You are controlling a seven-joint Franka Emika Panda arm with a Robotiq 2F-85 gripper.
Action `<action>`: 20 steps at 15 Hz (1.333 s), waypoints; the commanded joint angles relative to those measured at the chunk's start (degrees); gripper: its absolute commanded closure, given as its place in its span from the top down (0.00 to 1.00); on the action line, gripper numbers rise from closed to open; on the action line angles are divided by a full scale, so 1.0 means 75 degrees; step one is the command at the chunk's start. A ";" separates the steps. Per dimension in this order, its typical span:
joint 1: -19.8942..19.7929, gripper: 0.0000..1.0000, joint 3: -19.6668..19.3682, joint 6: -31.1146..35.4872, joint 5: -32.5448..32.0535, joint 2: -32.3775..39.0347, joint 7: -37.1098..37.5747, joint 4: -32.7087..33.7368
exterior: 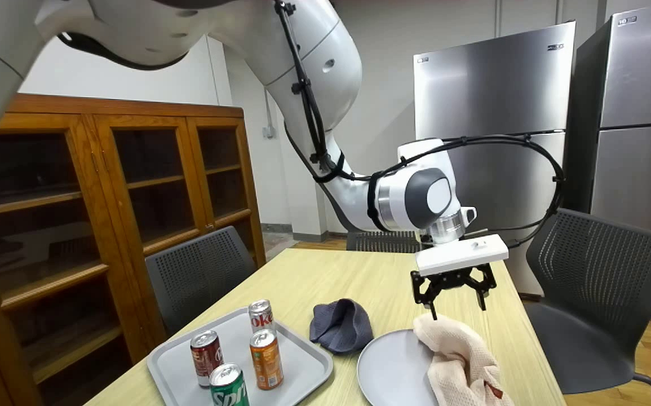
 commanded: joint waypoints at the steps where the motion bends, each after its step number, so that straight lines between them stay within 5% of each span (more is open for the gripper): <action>1: -0.0166 1.00 0.0222 -0.0195 0.0094 0.0700 -0.0594 0.0781; 15: -0.0054 1.00 0.0173 -0.0347 -0.0069 0.1885 -0.0551 0.1685; 16: -0.0025 0.75 0.0146 -0.0277 -0.0088 0.1879 -0.0513 0.1667; 17: -0.0002 0.74 0.0124 -0.0256 -0.0109 0.1878 -0.0494 0.1658; 20: 0.0025 0.49 0.0092 -0.0256 -0.0121 0.1871 -0.0449 0.1651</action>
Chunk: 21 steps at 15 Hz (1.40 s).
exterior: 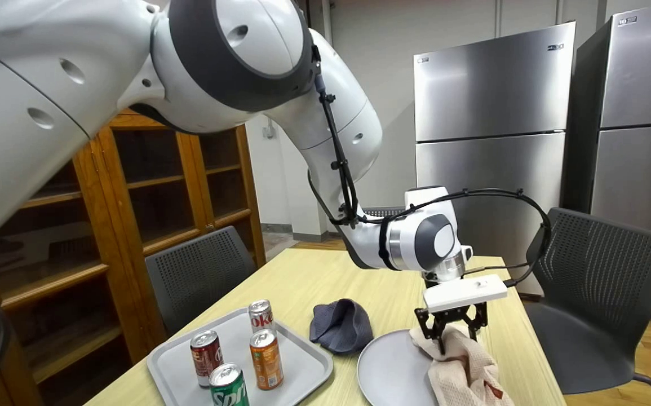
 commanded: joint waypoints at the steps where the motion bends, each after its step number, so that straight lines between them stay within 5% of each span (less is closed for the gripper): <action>1: 0.0018 0.42 -0.0012 -0.0197 -0.0090 0.0027 -0.0081 0.0181; 7: 0.0054 0.00 -0.0048 -0.0226 -0.0042 -0.0111 0.0064 0.0101; 21: 0.0049 0.02 0.0073 -0.0175 0.0321 -0.1905 0.0359 -0.0431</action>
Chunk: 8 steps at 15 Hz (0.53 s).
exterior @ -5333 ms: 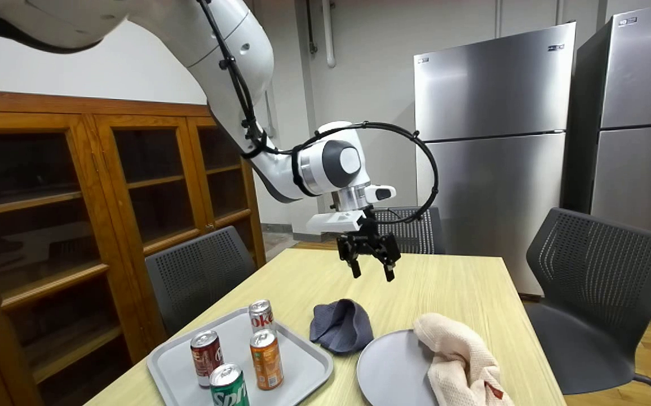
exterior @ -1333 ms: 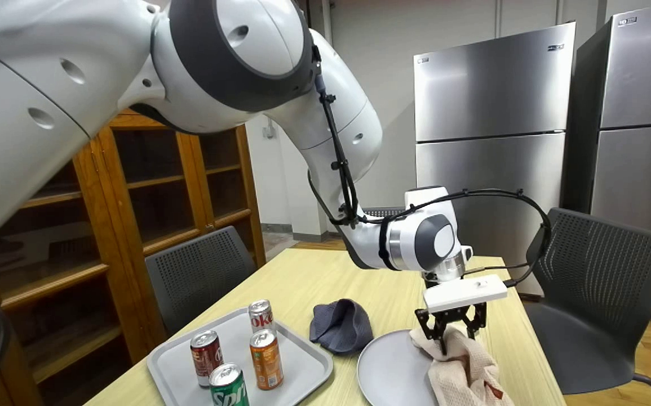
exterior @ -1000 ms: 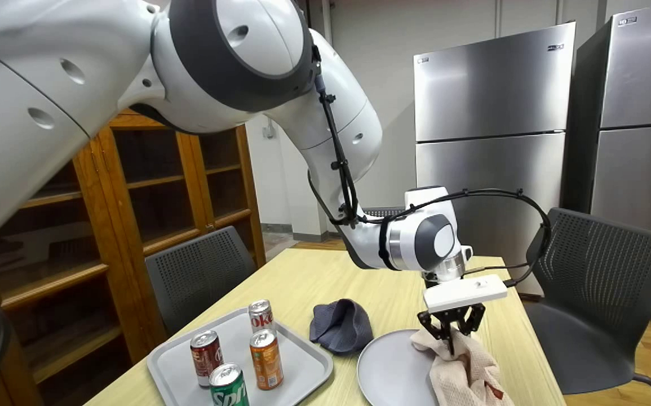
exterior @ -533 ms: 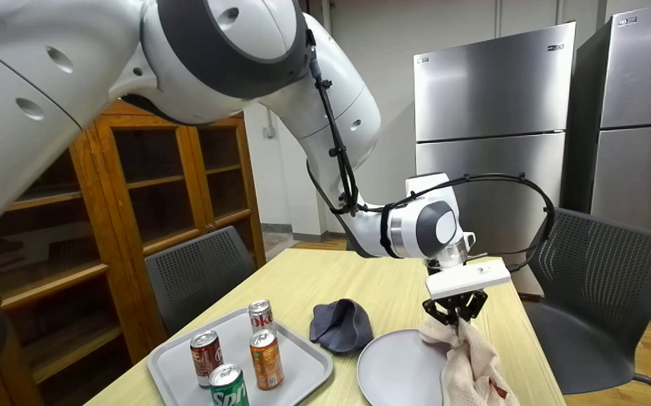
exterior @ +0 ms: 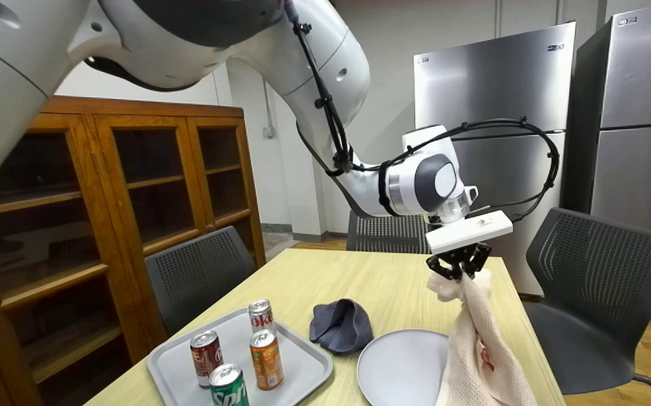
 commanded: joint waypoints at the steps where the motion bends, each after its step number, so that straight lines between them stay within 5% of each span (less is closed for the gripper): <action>1: 0.0013 0.02 0.0098 -0.0140 0.0331 -0.0684 0.0211 -0.0364; 8: 0.0307 0.02 -0.0012 -0.0011 0.0429 -0.1060 0.0765 -0.0439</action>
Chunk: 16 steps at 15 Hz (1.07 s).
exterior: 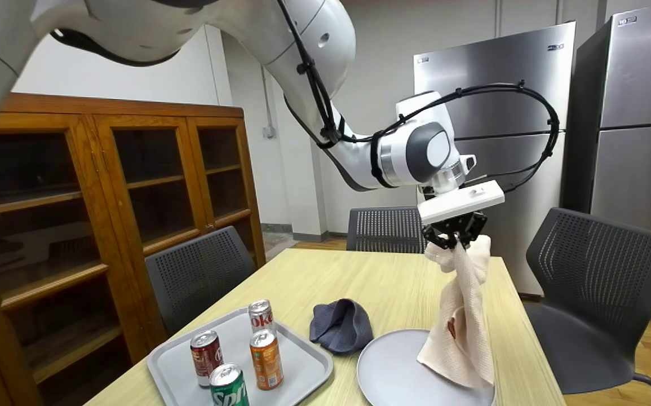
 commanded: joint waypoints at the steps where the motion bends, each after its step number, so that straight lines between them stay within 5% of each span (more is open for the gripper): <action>1: 0.0230 0.02 -0.0009 -0.0075 0.0071 -0.0385 0.0458 -0.0307; 16: 0.1149 0.02 0.0553 0.0195 0.0373 -0.0815 0.1283 -0.0382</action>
